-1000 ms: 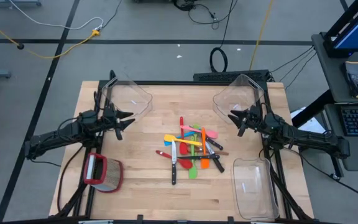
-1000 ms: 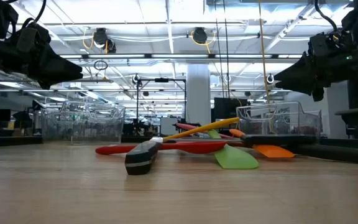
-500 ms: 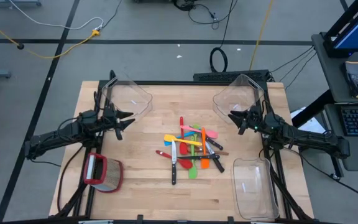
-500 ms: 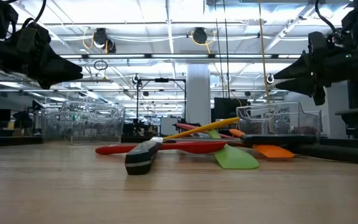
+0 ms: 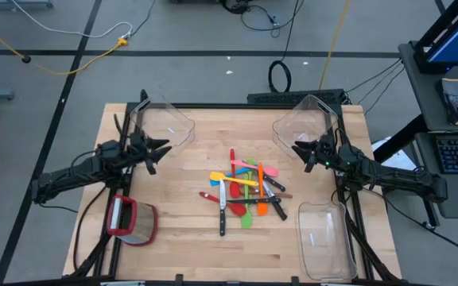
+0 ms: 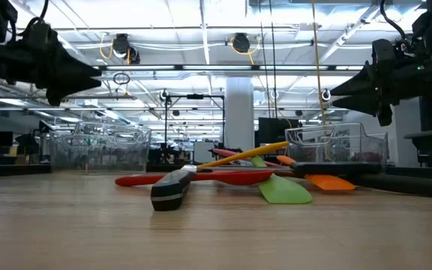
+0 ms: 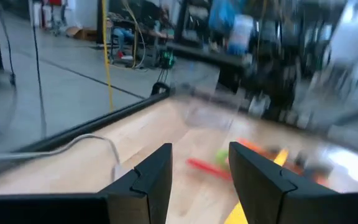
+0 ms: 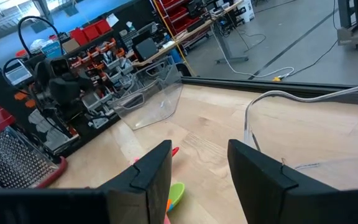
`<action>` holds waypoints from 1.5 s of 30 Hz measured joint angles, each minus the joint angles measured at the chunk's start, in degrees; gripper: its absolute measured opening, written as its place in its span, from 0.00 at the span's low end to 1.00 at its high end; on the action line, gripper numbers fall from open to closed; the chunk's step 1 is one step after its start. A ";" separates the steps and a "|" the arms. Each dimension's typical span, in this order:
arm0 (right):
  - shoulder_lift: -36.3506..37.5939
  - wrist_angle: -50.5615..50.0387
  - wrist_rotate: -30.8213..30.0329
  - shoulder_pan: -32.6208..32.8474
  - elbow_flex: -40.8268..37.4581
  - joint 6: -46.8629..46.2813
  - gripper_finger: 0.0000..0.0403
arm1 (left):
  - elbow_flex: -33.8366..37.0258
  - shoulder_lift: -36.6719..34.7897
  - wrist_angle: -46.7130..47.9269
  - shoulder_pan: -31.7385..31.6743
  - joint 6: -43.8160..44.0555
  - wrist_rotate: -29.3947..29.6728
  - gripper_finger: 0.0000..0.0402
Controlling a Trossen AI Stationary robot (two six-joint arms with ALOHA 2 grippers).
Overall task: Pick & Place Kitchen Items
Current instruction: Put the black kitchen knife into the top left transparent bin
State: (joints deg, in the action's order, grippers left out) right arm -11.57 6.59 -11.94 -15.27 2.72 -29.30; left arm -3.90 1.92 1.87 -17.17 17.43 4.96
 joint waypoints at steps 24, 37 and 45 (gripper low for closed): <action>-0.02 0.02 0.04 0.00 0.00 -4.10 0.38 | -13.84 14.61 -1.16 6.61 -6.84 8.54 0.40; -0.02 0.02 0.07 -0.01 0.00 -6.29 0.38 | -39.20 49.90 13.78 14.55 -0.54 11.61 0.40; -0.02 0.02 0.07 -0.02 0.00 -6.29 0.38 | -48.10 65.27 16.98 19.74 14.47 9.63 0.40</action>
State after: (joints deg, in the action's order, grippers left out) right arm -11.60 6.61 -11.88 -15.29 2.72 -35.59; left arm -52.00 67.19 18.85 2.57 31.90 14.59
